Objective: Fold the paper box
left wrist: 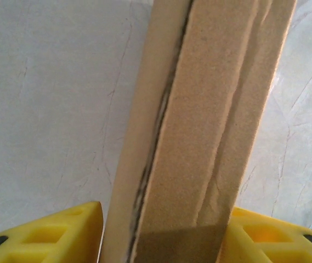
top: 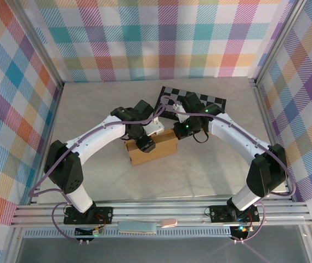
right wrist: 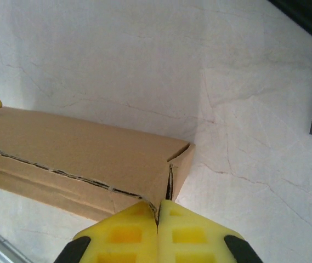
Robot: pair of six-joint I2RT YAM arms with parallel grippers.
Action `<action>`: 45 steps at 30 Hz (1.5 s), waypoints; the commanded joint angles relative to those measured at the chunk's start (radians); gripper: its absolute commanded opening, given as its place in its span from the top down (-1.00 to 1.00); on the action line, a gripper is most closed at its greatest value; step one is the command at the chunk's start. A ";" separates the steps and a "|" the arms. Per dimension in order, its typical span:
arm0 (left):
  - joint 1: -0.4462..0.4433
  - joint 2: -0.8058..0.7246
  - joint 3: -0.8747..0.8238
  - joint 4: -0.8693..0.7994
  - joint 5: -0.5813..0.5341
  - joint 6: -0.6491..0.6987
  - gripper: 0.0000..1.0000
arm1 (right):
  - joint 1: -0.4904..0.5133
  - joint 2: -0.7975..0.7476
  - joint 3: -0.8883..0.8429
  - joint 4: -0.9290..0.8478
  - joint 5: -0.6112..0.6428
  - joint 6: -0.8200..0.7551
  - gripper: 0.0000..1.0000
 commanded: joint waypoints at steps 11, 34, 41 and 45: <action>0.082 -0.194 -0.103 0.233 0.031 -0.323 -0.23 | 0.057 -0.028 -0.067 0.001 0.068 0.059 1.00; 0.083 -0.201 -0.119 0.285 -0.047 -0.385 -0.60 | 0.155 -0.090 -0.134 0.056 0.248 0.229 1.00; 0.084 -0.189 -0.119 0.304 -0.048 -0.396 -0.78 | 0.162 -0.096 -0.136 0.060 0.262 0.246 1.00; 0.084 -0.185 -0.090 0.325 -0.053 -0.400 -0.77 | 0.162 -0.093 -0.131 0.051 0.268 0.246 1.00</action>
